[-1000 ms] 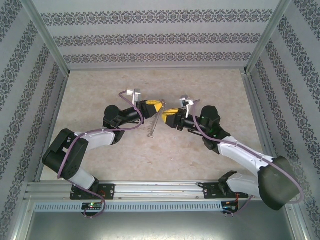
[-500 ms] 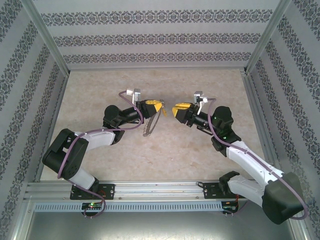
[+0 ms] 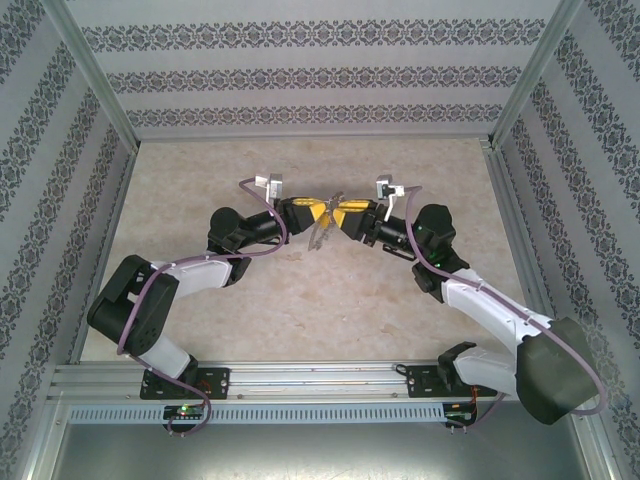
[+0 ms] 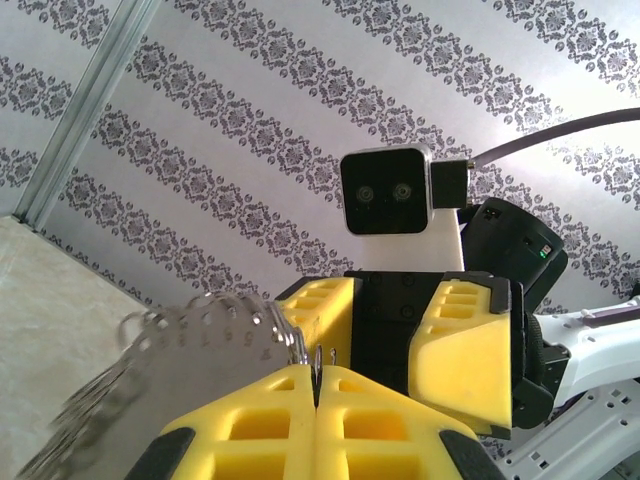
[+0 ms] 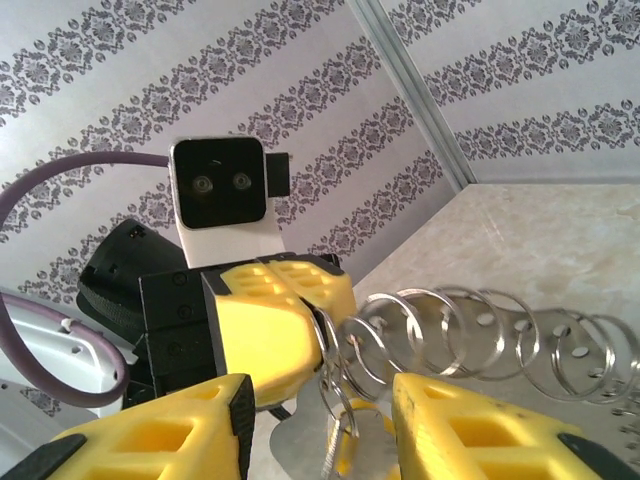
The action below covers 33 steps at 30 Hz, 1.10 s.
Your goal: Put the keys on the keyring
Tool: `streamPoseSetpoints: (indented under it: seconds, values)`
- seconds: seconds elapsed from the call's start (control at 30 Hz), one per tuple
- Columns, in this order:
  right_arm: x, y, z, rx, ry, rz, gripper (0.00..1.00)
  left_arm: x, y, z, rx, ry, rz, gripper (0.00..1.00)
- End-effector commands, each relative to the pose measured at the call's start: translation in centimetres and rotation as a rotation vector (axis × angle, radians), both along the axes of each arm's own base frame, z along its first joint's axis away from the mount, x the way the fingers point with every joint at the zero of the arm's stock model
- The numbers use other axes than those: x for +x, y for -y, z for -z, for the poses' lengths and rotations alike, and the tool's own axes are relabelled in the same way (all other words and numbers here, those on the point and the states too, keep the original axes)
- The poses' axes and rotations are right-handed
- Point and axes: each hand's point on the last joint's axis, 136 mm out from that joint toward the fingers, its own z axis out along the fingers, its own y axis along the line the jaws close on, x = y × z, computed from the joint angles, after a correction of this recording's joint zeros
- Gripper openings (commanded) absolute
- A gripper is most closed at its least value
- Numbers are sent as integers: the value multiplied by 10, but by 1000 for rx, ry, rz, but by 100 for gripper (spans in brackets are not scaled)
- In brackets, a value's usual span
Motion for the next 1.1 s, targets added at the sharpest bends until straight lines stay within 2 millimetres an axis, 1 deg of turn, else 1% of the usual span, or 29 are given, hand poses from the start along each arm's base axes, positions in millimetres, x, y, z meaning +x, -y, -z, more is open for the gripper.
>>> streamPoseSetpoints:
  seconds: [0.0,0.2,0.3,0.5,0.63,0.73,0.9,1.07]
  values:
    - [-4,-6,-26,45,72,-32,43,-2,-4,-29,-61,86,6,0]
    - [-2,-9,-26,50,69,-37,40,0,-3,-28,-63,75,9,0]
    - [-2,-11,-26,51,69,-45,36,0,-3,-29,-65,72,11,0]
    - [-3,-17,-21,45,57,-63,33,0,-3,-30,-66,73,11,0]
    - [-3,-19,-19,47,54,-67,23,0,-4,-29,-66,73,10,0]
    - [-3,-19,-18,45,50,-67,20,0,-4,-30,-67,74,9,0]
    - [-2,-19,-16,42,50,-64,18,0,-3,-28,-64,70,12,0]
    - [0,-19,-18,48,52,-57,19,1,-2,-26,-62,65,14,0]
